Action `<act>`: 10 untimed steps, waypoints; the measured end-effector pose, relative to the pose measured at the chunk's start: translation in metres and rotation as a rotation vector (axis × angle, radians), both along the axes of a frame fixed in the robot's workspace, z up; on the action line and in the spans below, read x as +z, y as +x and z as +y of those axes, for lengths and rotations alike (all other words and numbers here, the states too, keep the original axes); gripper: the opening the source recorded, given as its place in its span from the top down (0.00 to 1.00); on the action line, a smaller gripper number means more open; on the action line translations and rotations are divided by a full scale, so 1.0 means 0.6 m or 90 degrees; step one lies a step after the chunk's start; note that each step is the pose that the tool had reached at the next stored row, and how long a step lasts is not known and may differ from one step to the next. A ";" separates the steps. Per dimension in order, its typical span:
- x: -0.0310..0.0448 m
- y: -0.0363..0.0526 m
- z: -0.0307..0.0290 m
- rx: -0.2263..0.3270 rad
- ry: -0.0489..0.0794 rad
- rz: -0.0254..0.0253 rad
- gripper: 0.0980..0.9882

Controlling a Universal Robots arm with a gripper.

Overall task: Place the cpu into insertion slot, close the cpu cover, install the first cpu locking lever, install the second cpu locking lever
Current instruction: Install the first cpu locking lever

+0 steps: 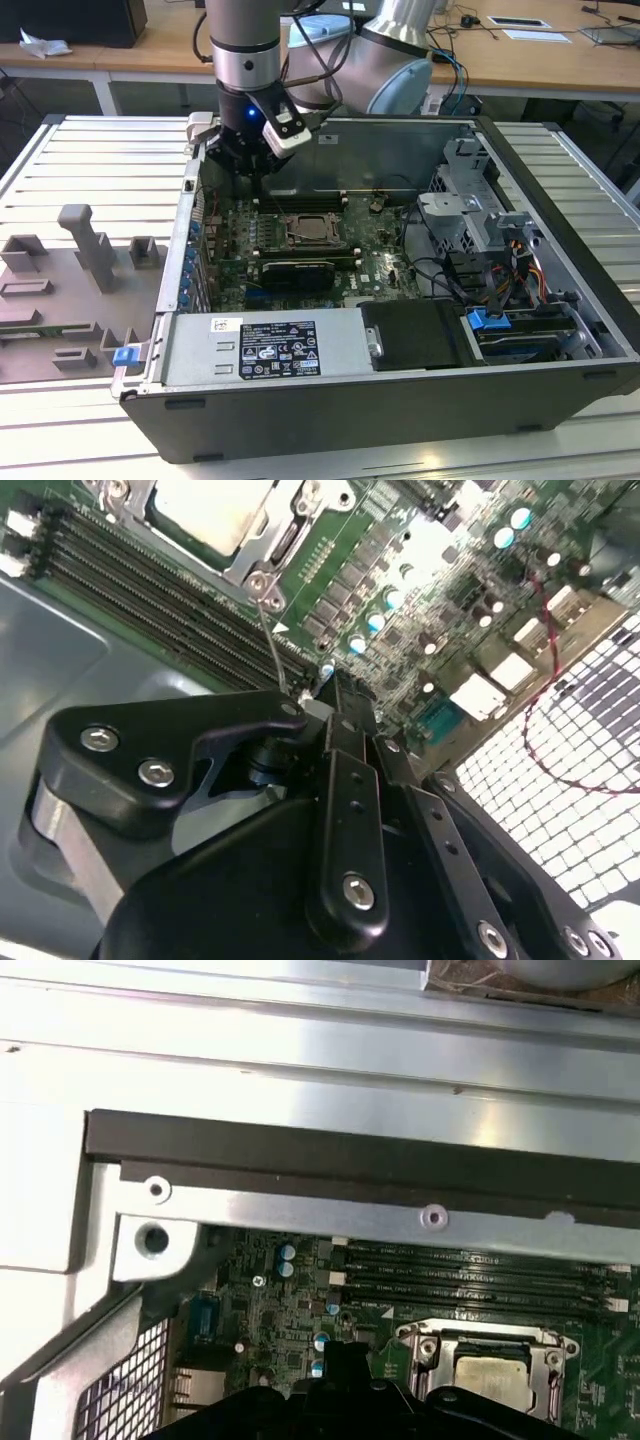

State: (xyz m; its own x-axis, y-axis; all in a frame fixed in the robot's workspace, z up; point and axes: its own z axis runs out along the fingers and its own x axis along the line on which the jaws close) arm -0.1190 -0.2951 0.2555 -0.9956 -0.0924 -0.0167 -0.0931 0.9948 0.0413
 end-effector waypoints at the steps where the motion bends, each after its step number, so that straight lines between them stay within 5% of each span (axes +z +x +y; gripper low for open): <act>1: 0.000 0.001 0.0002 0.000 0.000 0.0000 0.99; 10: 0.000 0.018 0.0003 0.000 0.000 0.0000 0.99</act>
